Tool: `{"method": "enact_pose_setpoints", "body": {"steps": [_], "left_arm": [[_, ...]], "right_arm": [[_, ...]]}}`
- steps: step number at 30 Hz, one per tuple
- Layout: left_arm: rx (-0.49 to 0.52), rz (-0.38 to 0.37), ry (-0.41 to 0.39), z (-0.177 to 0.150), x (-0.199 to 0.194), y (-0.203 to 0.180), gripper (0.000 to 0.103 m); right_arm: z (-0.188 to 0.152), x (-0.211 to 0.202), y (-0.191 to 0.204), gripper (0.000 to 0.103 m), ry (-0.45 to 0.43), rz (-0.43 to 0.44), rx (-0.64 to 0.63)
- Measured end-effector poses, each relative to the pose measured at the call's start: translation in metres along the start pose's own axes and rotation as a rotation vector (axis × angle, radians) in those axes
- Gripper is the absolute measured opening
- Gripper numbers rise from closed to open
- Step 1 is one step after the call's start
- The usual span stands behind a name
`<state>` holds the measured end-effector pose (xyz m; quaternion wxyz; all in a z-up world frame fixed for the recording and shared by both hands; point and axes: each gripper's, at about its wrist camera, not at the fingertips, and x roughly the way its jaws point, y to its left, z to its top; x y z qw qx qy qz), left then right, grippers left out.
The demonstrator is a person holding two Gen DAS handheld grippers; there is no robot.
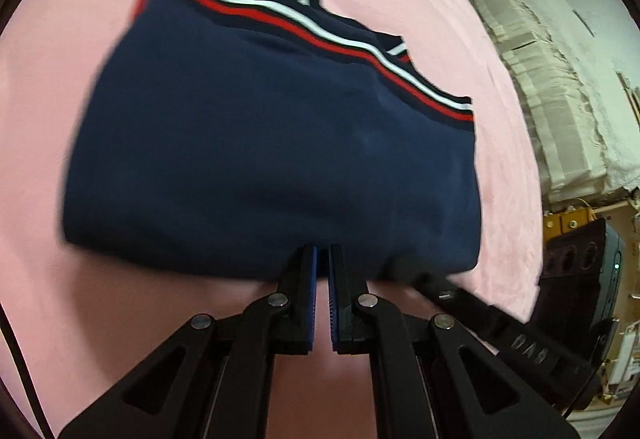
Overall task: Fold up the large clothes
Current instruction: 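Lower the folded jacket onto the bed and smooth it with both tools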
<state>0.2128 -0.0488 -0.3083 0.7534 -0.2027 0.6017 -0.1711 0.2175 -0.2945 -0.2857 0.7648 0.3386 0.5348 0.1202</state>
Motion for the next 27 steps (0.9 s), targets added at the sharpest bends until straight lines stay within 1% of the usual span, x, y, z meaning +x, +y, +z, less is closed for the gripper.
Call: {"method": "enact_pose_setpoints", "body": {"steps": [2,5,6,7,9,10,12,14,16,17,18,19,20,21,22,24,25,27], "left_arm": [[0.019,-0.018,-0.028,0.014,0.004,0.000,0.002],[0.045,-0.043,-0.078,0.041,0.005,-0.005,0.002],[0.051,-0.042,-0.091,0.049,0.006,-0.005,0.002],[0.060,-0.024,-0.103,0.059,0.011,-0.007,0.002],[0.054,0.013,-0.123,0.075,0.019,-0.008,0.002],[0.048,0.016,-0.139,0.083,0.020,-0.008,0.002],[0.056,0.047,-0.192,0.092,0.016,-0.006,0.002],[0.070,0.151,-0.264,0.095,0.003,0.004,0.002],[0.049,0.241,-0.300,0.097,-0.009,0.023,0.002],[0.034,0.247,-0.294,0.098,-0.014,0.035,0.001],[0.023,0.261,-0.285,0.099,-0.016,0.043,0.001],[0.021,0.252,-0.265,0.099,-0.020,0.051,0.001],[0.024,0.240,-0.252,0.100,-0.023,0.055,0.001],[0.032,0.240,-0.242,0.099,-0.028,0.058,0.001],[0.047,0.257,-0.234,0.099,-0.033,0.056,0.001],[0.085,0.274,-0.227,0.097,-0.035,0.040,0.002],[0.116,0.273,-0.227,0.094,-0.037,0.027,0.003],[0.152,0.230,-0.213,0.085,-0.039,0.005,0.004]], "right_arm": [[0.012,0.007,-0.001,0.001,-0.034,0.045,0.013],[0.043,0.019,-0.001,0.001,-0.089,0.070,-0.001],[0.051,0.021,-0.002,0.001,-0.096,0.073,-0.003],[0.063,0.026,-0.001,0.001,-0.102,0.076,-0.010],[0.079,0.036,0.009,0.001,-0.112,0.010,-0.072],[0.087,0.039,0.013,0.000,-0.111,-0.034,-0.119],[0.095,0.034,0.011,0.000,-0.134,-0.081,-0.161],[0.100,0.020,-0.002,0.000,-0.179,-0.155,-0.149],[0.103,-0.005,-0.024,0.000,-0.246,-0.255,-0.111],[0.103,-0.018,-0.035,0.000,-0.274,-0.295,-0.089],[0.104,-0.027,-0.043,0.000,-0.287,-0.309,-0.077],[0.104,-0.035,-0.048,0.000,-0.288,-0.297,-0.076],[0.104,-0.046,-0.050,0.000,-0.293,-0.299,-0.085],[0.102,-0.053,-0.047,0.000,-0.308,-0.331,-0.103],[0.101,-0.059,-0.043,0.000,-0.311,-0.339,-0.124],[0.099,-0.064,-0.034,0.000,-0.299,-0.287,-0.135],[0.096,-0.063,-0.028,0.000,-0.284,-0.242,-0.138],[0.087,-0.054,-0.013,0.001,-0.235,-0.151,-0.135]]}}
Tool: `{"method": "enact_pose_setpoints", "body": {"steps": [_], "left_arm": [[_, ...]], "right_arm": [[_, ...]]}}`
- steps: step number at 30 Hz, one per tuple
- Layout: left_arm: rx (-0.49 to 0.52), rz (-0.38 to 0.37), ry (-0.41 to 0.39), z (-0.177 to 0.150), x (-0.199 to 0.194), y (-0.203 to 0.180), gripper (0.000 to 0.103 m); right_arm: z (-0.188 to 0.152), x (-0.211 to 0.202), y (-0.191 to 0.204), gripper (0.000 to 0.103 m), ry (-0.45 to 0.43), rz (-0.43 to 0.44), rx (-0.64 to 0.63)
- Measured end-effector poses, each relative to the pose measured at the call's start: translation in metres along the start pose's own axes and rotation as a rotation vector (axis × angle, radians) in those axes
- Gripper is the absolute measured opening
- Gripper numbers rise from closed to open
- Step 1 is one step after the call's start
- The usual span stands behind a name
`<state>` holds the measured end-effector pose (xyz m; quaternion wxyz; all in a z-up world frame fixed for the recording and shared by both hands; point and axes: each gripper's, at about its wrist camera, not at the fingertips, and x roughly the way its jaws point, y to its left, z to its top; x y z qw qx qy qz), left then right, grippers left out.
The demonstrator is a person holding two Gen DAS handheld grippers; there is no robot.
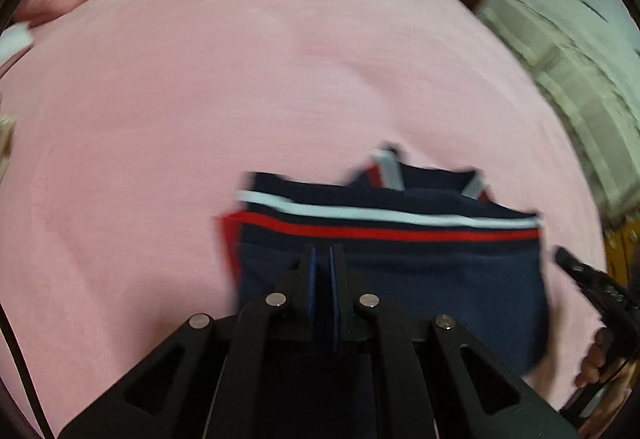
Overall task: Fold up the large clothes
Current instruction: 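Lower the folded jacket onto the bed and smooth it with both tools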
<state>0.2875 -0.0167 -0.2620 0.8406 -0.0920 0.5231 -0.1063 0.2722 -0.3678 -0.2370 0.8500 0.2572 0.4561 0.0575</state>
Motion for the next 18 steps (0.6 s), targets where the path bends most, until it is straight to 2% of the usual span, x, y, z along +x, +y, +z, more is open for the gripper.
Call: {"method": "enact_pose_setpoints", "body": {"steps": [2,4,7,9,12,18], "left_arm": [[-0.006,-0.064,0.023,-0.006,0.000,-0.020,0.008],[-0.036,-0.111,0.071,-0.017,0.008,-0.038,0.008],[-0.069,-0.100,0.136,-0.033,0.020,-0.051,0.008],[-0.109,-0.105,0.149,-0.043,0.021,-0.047,0.008],[-0.135,-0.104,0.162,-0.058,0.022,-0.037,0.008],[-0.173,-0.119,0.169,-0.071,0.027,-0.028,0.008]], "right_arm": [[-0.016,0.015,0.018,0.001,0.073,0.141,0.044],[-0.031,0.029,0.029,0.001,0.128,0.197,0.087],[-0.049,0.046,0.039,0.001,0.191,0.186,0.114],[-0.059,0.050,0.040,0.001,0.207,0.179,0.124],[-0.065,0.051,0.040,0.001,0.205,0.151,0.107],[-0.058,0.060,0.035,0.001,0.197,0.105,0.083]]}}
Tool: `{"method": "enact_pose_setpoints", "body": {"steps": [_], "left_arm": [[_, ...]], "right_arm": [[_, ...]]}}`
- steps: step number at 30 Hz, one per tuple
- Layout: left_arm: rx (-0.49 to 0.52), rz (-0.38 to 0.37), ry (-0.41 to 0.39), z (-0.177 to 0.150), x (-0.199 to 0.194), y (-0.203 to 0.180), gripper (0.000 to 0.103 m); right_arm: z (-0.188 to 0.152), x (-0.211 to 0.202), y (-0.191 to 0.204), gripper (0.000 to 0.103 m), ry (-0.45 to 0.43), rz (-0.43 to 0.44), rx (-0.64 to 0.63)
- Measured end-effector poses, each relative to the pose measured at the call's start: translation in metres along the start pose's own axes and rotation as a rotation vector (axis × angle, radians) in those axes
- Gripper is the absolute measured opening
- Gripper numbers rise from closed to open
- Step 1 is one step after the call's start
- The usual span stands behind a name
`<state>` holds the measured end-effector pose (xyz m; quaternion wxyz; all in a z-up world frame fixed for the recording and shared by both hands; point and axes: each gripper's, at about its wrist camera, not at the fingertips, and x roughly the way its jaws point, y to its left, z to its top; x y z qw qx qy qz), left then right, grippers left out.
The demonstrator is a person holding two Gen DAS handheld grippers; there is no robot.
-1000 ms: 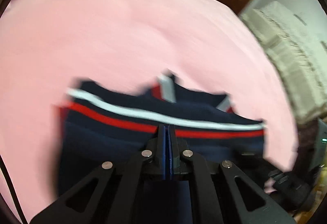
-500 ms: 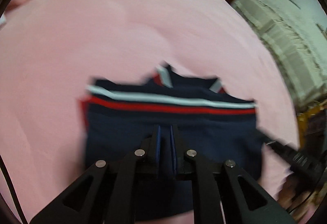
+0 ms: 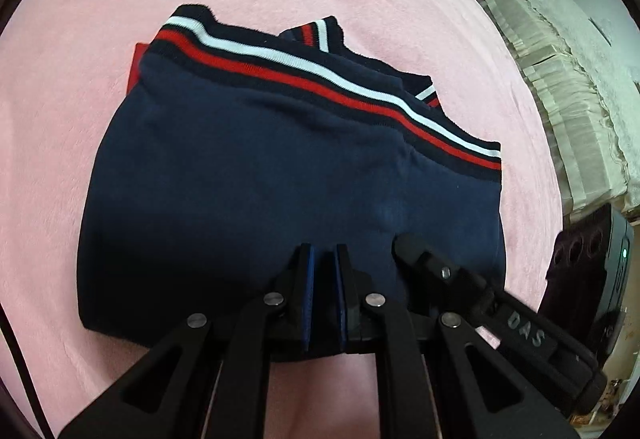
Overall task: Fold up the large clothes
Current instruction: 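Lower the folded jacket onto the bed and smooth it with both tools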
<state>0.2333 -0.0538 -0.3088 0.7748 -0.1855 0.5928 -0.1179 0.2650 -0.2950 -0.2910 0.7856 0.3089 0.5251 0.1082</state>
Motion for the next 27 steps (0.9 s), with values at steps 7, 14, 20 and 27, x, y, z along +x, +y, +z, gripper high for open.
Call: {"method": "enact_pose_setpoints", "body": {"steps": [7,14,20,27], "left_arm": [[-0.052,0.036,0.050,-0.012,0.004,0.001,0.008],[-0.107,0.020,0.050,-0.020,0.002,0.009,0.008],[-0.100,0.034,0.072,-0.024,0.002,0.009,0.008],[-0.163,0.014,0.084,-0.030,-0.001,0.018,0.008]], "right_arm": [[0.011,0.010,0.010,0.001,-0.007,-0.088,-0.036],[0.019,0.018,0.029,0.001,0.028,-0.180,-0.162],[0.020,0.018,0.041,0.000,0.077,-0.233,-0.202],[0.022,0.028,0.043,0.000,0.101,-0.307,-0.198]]}}
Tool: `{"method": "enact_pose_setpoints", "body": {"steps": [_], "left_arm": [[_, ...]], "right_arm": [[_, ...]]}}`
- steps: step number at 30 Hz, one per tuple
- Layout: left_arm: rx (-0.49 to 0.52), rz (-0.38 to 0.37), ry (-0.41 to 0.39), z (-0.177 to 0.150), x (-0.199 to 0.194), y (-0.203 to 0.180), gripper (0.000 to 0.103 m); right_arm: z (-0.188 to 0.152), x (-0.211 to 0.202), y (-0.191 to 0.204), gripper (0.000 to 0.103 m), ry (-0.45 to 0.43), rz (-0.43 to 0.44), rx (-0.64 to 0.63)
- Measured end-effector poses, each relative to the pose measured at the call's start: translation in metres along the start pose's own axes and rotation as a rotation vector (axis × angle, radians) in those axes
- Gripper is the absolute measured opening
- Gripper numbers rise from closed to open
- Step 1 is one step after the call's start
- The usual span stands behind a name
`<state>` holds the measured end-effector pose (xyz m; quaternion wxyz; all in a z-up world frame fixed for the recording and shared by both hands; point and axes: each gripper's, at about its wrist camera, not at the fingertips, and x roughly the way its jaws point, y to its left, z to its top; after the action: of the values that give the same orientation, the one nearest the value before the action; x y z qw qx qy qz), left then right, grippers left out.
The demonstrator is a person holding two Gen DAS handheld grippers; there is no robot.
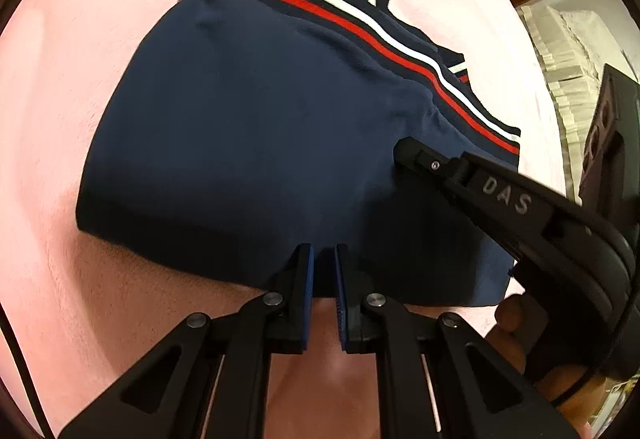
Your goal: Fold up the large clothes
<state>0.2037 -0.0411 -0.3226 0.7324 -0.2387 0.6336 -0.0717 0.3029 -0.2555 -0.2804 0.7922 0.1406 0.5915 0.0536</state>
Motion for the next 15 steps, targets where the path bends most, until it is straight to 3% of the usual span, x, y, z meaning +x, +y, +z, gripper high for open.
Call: {"method": "enact_pose_setpoints", "body": {"steps": [4,6,7,8,15], "left_arm": [[-0.062,-0.010,0.000,-0.006,-0.009,0.007,0.014],[-0.128,-0.019,-0.007,-0.012,-0.017,0.015,0.035],[-0.170,-0.014,-0.023,-0.017,-0.022,0.021,0.063],[-0.205,-0.026,-0.053,-0.021,-0.027,0.027,0.071],[-0.380,-0.269,-0.150,-0.021,-0.027,0.076,0.071]], "right_arm": [[0.002,0.002,0.000,0.000,0.015,-0.011,0.006],[0.002,0.002,-0.001,0.000,0.020,-0.011,0.015],[0.003,0.002,-0.001,0.000,0.021,-0.015,0.017],[0.003,0.002,-0.001,0.000,0.020,-0.018,0.016],[0.001,0.003,0.011,0.000,0.004,-0.056,-0.028]]}}
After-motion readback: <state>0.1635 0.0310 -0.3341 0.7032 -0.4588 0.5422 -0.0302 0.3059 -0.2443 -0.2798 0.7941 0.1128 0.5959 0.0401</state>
